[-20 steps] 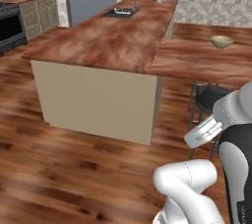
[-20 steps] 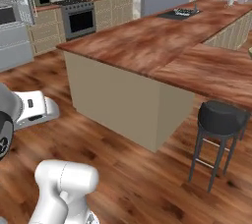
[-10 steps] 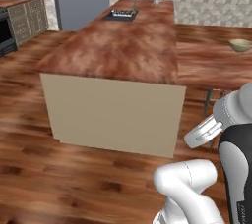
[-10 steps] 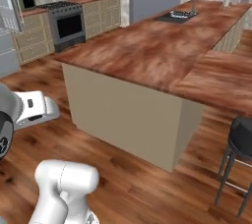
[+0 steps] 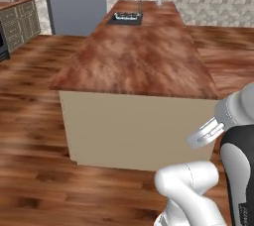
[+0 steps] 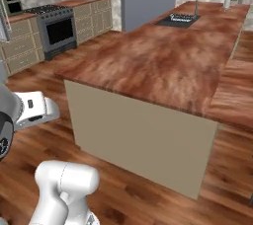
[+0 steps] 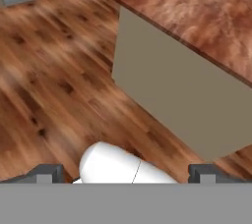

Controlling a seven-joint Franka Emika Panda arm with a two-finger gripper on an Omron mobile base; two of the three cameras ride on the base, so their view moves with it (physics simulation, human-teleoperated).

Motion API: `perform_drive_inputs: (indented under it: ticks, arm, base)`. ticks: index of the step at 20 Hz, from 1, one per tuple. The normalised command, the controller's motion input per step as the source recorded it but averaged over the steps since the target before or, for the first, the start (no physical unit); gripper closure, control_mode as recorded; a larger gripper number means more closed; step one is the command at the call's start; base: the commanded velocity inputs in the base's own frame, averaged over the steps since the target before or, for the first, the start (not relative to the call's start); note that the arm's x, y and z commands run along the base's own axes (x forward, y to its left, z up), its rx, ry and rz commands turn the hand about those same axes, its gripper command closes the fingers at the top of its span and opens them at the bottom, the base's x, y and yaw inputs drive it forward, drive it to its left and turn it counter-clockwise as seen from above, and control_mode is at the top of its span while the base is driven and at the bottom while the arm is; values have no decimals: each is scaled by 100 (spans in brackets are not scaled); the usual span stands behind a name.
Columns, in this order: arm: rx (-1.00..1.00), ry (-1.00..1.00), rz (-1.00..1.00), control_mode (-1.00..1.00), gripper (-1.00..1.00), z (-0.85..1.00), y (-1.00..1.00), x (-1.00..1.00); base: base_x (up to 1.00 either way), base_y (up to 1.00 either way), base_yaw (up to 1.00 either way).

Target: There is a bowl on the dining counter. Grab a lemon wedge from the fridge and place it in the bowl. Then get the liquor bottle and glass cup from the cabinet and place them next to the bowl.

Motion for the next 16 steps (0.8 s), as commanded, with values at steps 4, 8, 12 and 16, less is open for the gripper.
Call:
perform_drive_inputs:
  ticks: [4,8,12,16]
  arm:
    - [0,0,0,100,-100,0,0,0]
    - [0,0,0,100,-100,0,0,0]
    - [0,0,0,100,-100,0,0,0]
    - [0,0,0,100,-100,0,0,0]
  base:
    - [100,100,-20]
    - [100,100,-20]
    - [100,100,-20]
    - [100,100,-20]
